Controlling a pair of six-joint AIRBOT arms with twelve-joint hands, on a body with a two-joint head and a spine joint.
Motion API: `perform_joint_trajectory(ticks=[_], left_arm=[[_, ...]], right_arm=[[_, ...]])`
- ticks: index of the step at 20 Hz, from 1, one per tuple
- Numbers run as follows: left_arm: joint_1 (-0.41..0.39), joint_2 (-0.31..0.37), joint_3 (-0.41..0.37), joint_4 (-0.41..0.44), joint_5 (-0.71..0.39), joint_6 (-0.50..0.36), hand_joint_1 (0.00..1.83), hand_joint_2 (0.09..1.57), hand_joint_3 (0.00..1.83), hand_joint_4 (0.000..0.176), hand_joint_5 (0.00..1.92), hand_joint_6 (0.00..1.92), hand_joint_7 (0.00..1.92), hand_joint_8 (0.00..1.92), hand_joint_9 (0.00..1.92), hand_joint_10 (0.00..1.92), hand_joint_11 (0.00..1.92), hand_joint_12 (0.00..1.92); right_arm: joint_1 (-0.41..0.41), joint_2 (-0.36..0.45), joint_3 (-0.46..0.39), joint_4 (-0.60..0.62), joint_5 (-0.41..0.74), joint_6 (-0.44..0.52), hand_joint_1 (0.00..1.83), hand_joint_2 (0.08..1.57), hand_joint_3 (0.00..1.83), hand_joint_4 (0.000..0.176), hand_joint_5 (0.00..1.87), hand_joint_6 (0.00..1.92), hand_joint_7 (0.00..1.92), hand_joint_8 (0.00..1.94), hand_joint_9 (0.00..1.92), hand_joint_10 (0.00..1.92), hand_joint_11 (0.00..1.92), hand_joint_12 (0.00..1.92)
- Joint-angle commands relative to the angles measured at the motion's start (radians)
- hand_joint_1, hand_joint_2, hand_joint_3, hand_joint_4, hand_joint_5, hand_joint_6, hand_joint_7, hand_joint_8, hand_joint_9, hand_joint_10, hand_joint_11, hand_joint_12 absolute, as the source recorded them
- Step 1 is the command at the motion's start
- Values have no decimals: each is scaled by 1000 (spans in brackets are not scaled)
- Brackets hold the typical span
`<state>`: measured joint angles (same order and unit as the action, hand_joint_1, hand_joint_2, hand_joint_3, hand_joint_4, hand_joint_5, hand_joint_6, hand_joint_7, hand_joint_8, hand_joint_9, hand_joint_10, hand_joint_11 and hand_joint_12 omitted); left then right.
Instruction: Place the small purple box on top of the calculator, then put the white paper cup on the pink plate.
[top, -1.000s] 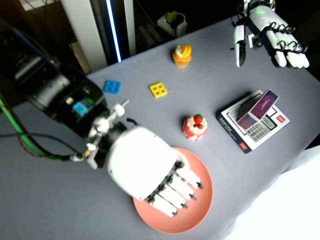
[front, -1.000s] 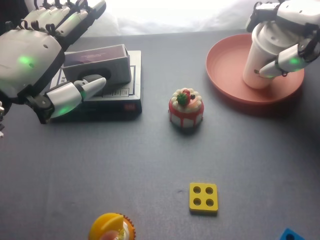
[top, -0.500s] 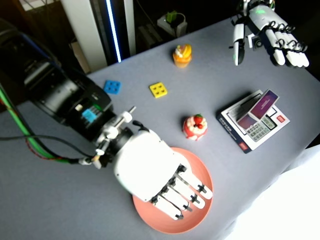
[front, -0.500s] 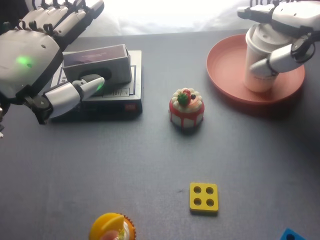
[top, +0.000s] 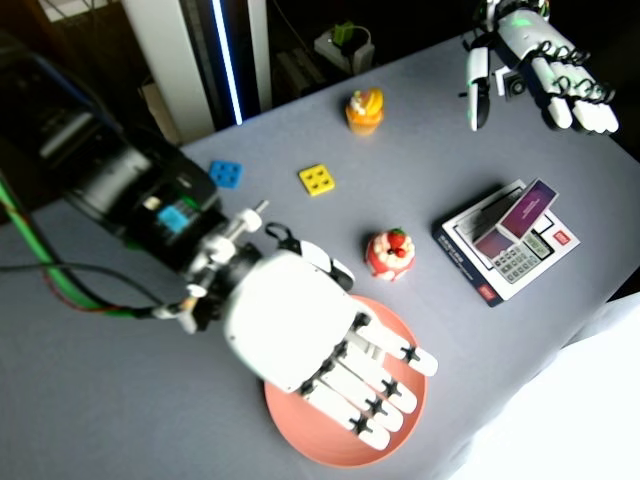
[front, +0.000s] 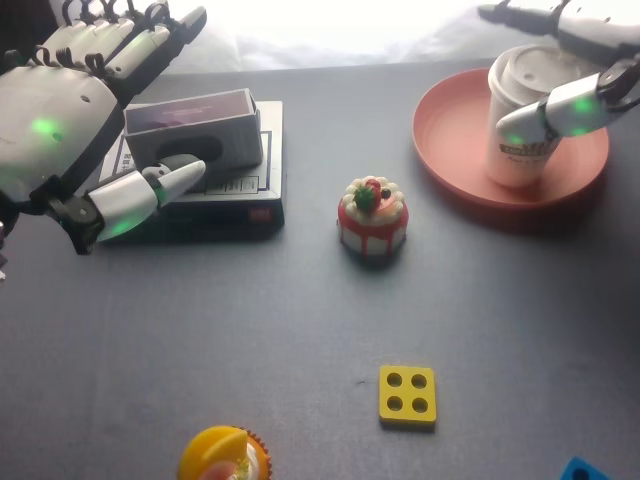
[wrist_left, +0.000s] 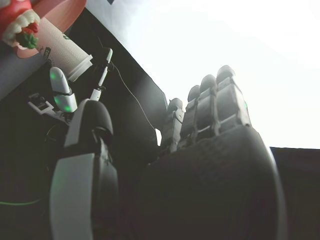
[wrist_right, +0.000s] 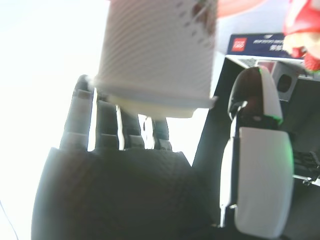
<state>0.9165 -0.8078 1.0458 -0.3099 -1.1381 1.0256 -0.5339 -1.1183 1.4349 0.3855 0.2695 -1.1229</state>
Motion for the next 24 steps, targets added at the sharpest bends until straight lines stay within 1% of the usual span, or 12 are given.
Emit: perform_joint_trajectory(ticks=[1, 3, 4, 7, 8, 10, 12, 13, 16, 19, 21, 24], left_arm=[[-8, -4, -6, 16, -126, -2, 681, 1220, 0, 108, 38, 4, 0, 0, 0, 0, 0, 0], [-4, -4, -8, 14, -130, -3, 686, 1226, 0, 105, 39, 5, 0, 0, 0, 0, 0, 0], [2, -2, -11, 11, -136, -4, 672, 1244, 6, 91, 26, 1, 0, 0, 0, 0, 0, 0], [20, 3, -18, 3, -161, -8, 612, 1264, 11, 81, 2, 0, 0, 0, 0, 0, 0, 0], [25, 4, -20, 1, -169, -10, 623, 1278, 15, 78, 0, 0, 0, 0, 0, 0, 0, 0], [38, 7, -26, -3, -195, -16, 639, 1284, 14, 86, 0, 0, 0, 0, 0, 0, 0, 0], [57, 11, -35, -8, -228, -21, 669, 1305, 15, 67, 0, 0, 0, 0, 0, 0, 0, 0], [64, 12, -39, -9, -248, -23, 623, 1327, 20, 54, 0, 0, 0, 0, 0, 0, 0, 0], [90, 11, -55, -15, -307, -28, 448, 1357, 24, 10, 0, 0, 0, 0, 0, 0, 0, 0], [120, 14, -72, -15, -375, -36, 418, 1423, 19, 101, 0, 0, 0, 0, 0, 0, 0, 0], [139, 17, -85, -14, -424, -36, 418, 1413, 12, 86, 0, 0, 0, 0, 0, 0, 0, 0], [171, 23, -102, -15, -501, -36, 399, 1374, 0, 91, 0, 0, 0, 0, 0, 0, 0, 0]], right_arm=[[19, 12, -12, -1, 139, -2, 616, 1003, 11, 151, 0, 0, 0, 0, 0, 0, 0, 0], [19, 54, -54, -6, 186, -3, 589, 989, 4, 157, 0, 0, 0, 0, 0, 0, 0, 0], [19, 84, -89, -13, 226, -3, 579, 980, 0, 122, 0, 0, 0, 0, 0, 0, 0, 0], [19, 157, -191, -54, 349, -2, 539, 1016, 15, 104, 0, 0, 0, 0, 0, 0, 0, 0], [19, 207, -228, -77, 390, 1, 505, 1028, 19, 132, 0, 0, 0, 0, 0, 0, 0, 0], [10, 259, -310, -128, 490, 2, 499, 1027, 18, 127, 0, 0, 0, 0, 0, 0, 0, 0], [-42, 295, -380, -155, 606, 2, 488, 1092, 43, 70, 0, 0, 0, 0, 0, 0, 0, 0], [-74, 317, -413, -168, 664, 2, 533, 1083, 33, 114, 0, 0, 0, 0, 0, 0, 0, 0], [-154, 362, -486, -197, 798, 4, 546, 1132, 50, 76, 0, 0, 0, 0, 0, 0, 0, 0], [-253, 399, -560, -209, 978, 4, 509, 1147, 40, 63, 0, 0, 0, 0, 0, 0, 0, 0], [-319, 424, -594, -206, 1084, 4, 492, 1166, 44, 76, 0, 0, 0, 0, 0, 0, 0, 0], [-410, 453, -631, -183, 1221, 4, 516, 1151, 27, 33, 0, 0, 0, 0, 0, 0, 0, 0]])
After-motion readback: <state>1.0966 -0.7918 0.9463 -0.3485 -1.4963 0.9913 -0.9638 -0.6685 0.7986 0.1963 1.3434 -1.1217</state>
